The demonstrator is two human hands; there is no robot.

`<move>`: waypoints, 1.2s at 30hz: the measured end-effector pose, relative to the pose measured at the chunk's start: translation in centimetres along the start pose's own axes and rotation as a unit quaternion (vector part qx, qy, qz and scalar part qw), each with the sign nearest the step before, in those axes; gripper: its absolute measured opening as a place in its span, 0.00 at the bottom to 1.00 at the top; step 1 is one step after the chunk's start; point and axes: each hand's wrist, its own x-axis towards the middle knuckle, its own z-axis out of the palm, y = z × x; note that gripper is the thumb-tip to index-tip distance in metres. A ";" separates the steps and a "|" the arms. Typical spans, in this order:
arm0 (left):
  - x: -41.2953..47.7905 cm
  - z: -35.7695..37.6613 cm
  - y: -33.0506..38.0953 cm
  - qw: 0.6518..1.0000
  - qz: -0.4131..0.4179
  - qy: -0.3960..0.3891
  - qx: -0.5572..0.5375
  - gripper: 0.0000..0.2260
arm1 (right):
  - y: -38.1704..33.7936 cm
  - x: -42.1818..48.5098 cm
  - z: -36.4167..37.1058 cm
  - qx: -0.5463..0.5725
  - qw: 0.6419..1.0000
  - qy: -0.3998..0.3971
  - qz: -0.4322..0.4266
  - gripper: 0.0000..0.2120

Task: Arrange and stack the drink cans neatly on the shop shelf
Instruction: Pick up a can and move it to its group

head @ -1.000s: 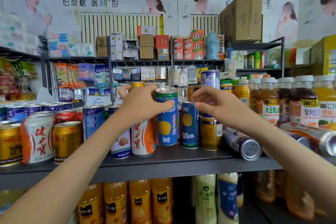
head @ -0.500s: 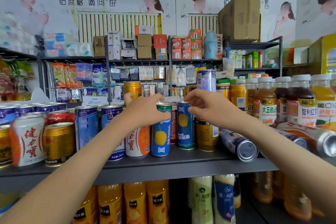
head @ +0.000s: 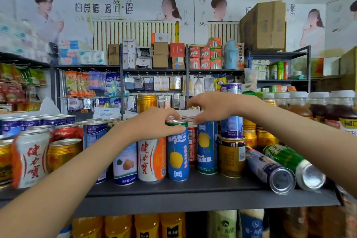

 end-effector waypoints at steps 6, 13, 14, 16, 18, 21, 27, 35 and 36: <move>0.8 0.1 0.3 1.000 -0.019 0.006 0.015 0.21 | 0.6 1.5 2.3 -0.240 0.958 -0.154 0.040 0.39; 1.0 0.4 0.8 0.999 -0.021 -0.006 0.043 0.20 | -0.4 0.8 1.9 -0.288 0.947 -0.145 0.000 0.32; 1.0 0.4 0.8 0.999 -0.020 -0.007 0.042 0.20 | -0.6 0.6 1.6 -0.290 0.947 -0.140 -0.006 0.32; 0.9 0.6 0.8 0.999 -0.020 -0.005 0.038 0.20 | -1.0 0.0 1.2 -0.302 0.945 -0.122 -0.018 0.32; 0.8 0.6 0.8 0.999 -0.019 -0.002 0.039 0.21 | -1.5 -0.8 1.1 -0.330 0.939 -0.092 -0.034 0.32; 0.6 0.8 0.8 1.000 -0.016 0.008 0.024 0.21 | -2.1 -2.0 0.9 -0.336 0.939 -0.050 -0.052 0.32; -0.2 1.1 1.2 0.999 0.022 0.046 0.011 0.19 | -2.2 -5.3 -1.6 -0.215 0.976 0.021 -0.019 0.33; -2.0 2.1 2.6 0.986 0.089 0.133 0.046 0.30 | 0.3 -11.5 -3.8 -0.074 0.976 0.206 0.011 0.32; -2.3 2.2 3.0 0.984 0.089 0.150 0.025 0.32 | 0.6 -12.1 -3.6 -0.040 0.969 0.241 0.022 0.32</move>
